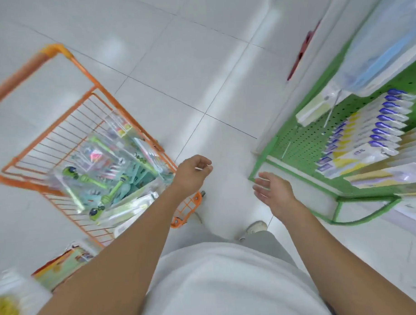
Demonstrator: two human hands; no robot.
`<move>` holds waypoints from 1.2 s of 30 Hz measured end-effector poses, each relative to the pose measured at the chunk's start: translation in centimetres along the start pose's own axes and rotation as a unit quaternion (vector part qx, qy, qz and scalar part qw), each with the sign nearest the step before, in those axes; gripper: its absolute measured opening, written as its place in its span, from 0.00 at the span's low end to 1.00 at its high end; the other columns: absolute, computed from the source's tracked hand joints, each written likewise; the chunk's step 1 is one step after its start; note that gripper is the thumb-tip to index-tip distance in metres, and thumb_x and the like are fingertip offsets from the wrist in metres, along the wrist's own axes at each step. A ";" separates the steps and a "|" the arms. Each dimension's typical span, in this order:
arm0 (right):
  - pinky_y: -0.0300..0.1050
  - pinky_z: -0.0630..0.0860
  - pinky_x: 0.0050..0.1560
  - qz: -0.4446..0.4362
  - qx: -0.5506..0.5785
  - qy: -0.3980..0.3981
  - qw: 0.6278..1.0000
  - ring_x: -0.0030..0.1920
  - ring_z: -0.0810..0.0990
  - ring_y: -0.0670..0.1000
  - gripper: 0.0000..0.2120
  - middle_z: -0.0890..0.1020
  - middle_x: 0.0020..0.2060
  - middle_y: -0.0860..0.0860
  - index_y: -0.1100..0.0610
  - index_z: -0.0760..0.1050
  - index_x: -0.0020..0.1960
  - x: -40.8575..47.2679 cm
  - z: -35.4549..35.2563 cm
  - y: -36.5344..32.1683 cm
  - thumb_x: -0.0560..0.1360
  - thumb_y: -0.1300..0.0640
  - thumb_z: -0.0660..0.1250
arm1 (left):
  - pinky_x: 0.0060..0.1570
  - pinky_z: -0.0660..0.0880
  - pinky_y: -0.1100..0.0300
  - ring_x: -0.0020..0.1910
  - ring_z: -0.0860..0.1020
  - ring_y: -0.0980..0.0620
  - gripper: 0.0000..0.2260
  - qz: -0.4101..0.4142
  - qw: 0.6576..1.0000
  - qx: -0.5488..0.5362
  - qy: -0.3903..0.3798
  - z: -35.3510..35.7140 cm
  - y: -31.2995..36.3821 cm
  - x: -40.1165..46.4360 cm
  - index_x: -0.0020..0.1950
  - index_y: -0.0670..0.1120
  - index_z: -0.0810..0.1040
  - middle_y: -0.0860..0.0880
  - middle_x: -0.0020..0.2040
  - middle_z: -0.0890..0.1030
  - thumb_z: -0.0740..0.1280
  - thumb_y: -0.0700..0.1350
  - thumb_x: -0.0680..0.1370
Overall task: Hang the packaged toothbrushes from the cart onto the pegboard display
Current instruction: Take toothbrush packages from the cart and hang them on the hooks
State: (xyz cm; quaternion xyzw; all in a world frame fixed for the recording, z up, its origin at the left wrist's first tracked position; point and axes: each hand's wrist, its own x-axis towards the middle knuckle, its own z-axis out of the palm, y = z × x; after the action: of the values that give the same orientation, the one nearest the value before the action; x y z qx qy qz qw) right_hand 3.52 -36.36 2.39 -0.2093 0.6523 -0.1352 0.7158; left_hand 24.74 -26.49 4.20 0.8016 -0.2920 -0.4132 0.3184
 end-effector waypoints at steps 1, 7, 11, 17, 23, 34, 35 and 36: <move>0.46 0.81 0.47 -0.006 -0.081 -0.016 0.997 0.43 0.82 0.55 0.11 0.84 0.48 0.57 0.61 0.79 0.58 -0.7 1.8 1.0 0.79 0.58 0.68 | 0.39 0.73 0.64 0.39 0.79 0.56 0.02 0.004 1.000 -0.008 0.016 -1.3 -0.9 -0.1 0.49 0.48 0.81 0.53 0.43 0.79 0.70 0.43 0.78; 0.36 0.77 0.44 -0.298 -0.481 -0.200 0.799 0.38 0.80 0.43 0.07 0.83 0.42 0.50 0.56 0.82 0.52 -3.9 15.8 3.5 0.74 0.62 0.74 | 0.48 0.77 0.55 0.42 0.79 0.51 0.04 -0.036 0.992 0.049 0.113 -11.0 -11.0 -1.2 0.50 0.48 0.79 0.51 0.42 0.81 0.72 0.44 0.77; 0.48 0.76 0.60 -0.319 -0.656 -0.281 0.624 0.53 0.80 0.51 0.19 0.82 0.59 0.52 0.56 0.77 0.67 -2.8 23.8 7.8 0.76 0.58 0.72 | 0.62 0.73 0.50 0.64 0.76 0.43 0.26 -0.131 0.971 0.201 0.011 -15.2 -18.6 -2.3 0.72 0.46 0.71 0.46 0.68 0.76 0.73 0.49 0.76; 0.51 0.76 0.56 -0.219 -0.827 -0.224 0.467 0.59 0.78 0.58 0.25 0.77 0.61 0.58 0.58 0.67 0.72 1.3 28.4 13.1 0.78 0.54 0.70 | 0.66 0.71 0.48 0.70 0.71 0.43 0.27 -0.113 0.939 0.319 -0.061 -15.5 -24.7 -2.8 0.76 0.48 0.65 0.46 0.73 0.71 0.69 0.49 0.79; 0.47 0.70 0.46 -0.161 -0.868 -0.182 0.434 0.52 0.76 0.56 0.29 0.77 0.52 0.55 0.61 0.67 0.68 2.6 28.3 13.9 0.75 0.48 0.74 | 0.59 0.67 0.49 0.56 0.77 0.44 0.08 -0.088 0.928 0.361 -0.019 -14.3 -26.0 -1.7 0.59 0.49 0.77 0.47 0.56 0.78 0.67 0.45 0.80; 0.45 0.76 0.37 -0.154 -0.779 -0.194 0.575 0.35 0.78 0.52 0.11 0.79 0.35 0.55 0.65 0.79 0.39 -0.2 29.8 8.4 0.72 0.59 0.77 | 0.42 0.73 0.49 0.42 0.74 0.45 0.05 0.017 0.985 0.170 -0.029 -18.7 -23.4 -4.8 0.56 0.47 0.70 0.48 0.43 0.77 0.60 0.47 0.84; 0.42 0.71 0.32 -0.146 -0.740 -0.200 0.625 0.29 0.73 0.49 0.12 0.75 0.30 0.53 0.64 0.76 0.36 -1.4 29.9 7.3 0.74 0.59 0.75 | 0.41 0.72 0.50 0.40 0.74 0.46 0.06 0.040 0.987 0.153 -0.016 -19.1 -22.9 -5.0 0.58 0.47 0.71 0.49 0.42 0.77 0.60 0.48 0.84; 0.39 0.66 0.28 -0.139 -0.695 -0.197 0.678 0.25 0.69 0.47 0.10 0.72 0.29 0.52 0.62 0.76 0.38 -2.6 29.9 6.2 0.75 0.60 0.73 | 0.40 0.71 0.51 0.39 0.73 0.48 0.07 0.065 0.989 0.130 -0.002 -19.3 -22.1 -5.2 0.59 0.47 0.71 0.50 0.42 0.77 0.60 0.48 0.84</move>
State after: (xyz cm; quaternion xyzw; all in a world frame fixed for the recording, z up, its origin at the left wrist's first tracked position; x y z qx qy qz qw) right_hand 32.31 -26.04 3.59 -0.7567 0.3659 0.3029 0.4492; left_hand 43.14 -3.60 -1.13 0.8148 -0.3949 -0.3520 0.2372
